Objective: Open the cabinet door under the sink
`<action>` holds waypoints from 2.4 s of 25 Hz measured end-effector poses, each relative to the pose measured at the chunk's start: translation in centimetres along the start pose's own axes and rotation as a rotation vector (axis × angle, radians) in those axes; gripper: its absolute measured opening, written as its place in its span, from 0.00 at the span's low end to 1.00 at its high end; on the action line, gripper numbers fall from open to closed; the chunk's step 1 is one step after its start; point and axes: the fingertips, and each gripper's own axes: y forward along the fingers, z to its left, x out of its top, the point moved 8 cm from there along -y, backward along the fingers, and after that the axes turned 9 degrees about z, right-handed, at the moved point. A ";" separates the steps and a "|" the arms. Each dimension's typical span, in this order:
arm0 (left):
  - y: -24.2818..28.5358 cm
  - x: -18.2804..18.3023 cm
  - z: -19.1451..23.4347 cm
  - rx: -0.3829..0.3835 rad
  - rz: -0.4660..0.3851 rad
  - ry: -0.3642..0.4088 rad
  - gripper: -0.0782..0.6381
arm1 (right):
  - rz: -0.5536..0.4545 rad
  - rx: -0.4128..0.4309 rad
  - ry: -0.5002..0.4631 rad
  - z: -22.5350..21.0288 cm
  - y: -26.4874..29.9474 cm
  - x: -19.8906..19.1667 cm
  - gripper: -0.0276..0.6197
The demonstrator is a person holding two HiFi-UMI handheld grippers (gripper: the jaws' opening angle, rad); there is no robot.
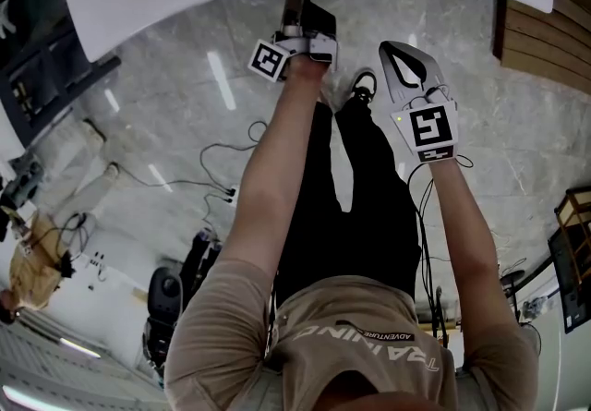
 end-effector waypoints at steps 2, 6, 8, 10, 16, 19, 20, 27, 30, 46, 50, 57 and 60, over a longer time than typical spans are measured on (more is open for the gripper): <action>-0.6 0.0 0.1 -0.002 0.023 0.014 0.25 | 0.001 0.001 -0.002 0.0 -0.2 -0.3 0.05; -1.7 0.2 0.2 -0.003 0.036 0.033 0.25 | 0.009 0.009 -0.006 0.3 -0.4 -1.0 0.05; -1.8 0.1 0.2 -0.003 0.039 0.037 0.25 | 0.013 0.015 -0.009 0.5 -0.6 -1.4 0.05; -1.9 -0.1 0.2 -0.003 0.047 0.038 0.25 | 0.017 0.020 -0.013 0.7 -0.9 -1.8 0.05; -3.2 -0.2 0.2 0.004 0.067 0.051 0.25 | 0.015 0.024 -0.021 1.5 -1.4 -2.1 0.05; -3.7 -0.1 0.1 0.008 0.080 0.052 0.25 | 0.019 0.007 -0.015 1.8 -1.5 -2.4 0.05; -3.8 0.0 0.1 0.007 0.090 0.055 0.25 | 0.020 -0.001 -0.013 1.9 -1.5 -2.4 0.05; -5.7 -0.1 0.1 -0.017 0.139 0.037 0.25 | 0.042 -0.010 0.020 4.7 -1.5 -3.3 0.05; -7.2 0.0 0.1 -0.015 0.169 0.028 0.25 | 0.042 -0.004 0.036 6.5 -1.2 -3.0 0.05; -12.8 2.0 -0.3 -0.001 0.377 -0.006 0.25 | 0.046 -0.006 0.022 15.1 0.4 -2.1 0.05; -14.1 2.9 -0.5 -0.005 0.439 -0.002 0.25 | 0.052 -0.023 0.039 17.0 0.9 -2.3 0.05; -16.1 4.3 -0.7 0.021 0.547 -0.005 0.25 | 0.046 -0.051 0.054 20.2 2.0 -1.9 0.05; -17.3 5.0 -0.7 0.026 0.573 -0.018 0.25 | 0.045 -0.066 0.068 21.6 2.3 -1.8 0.05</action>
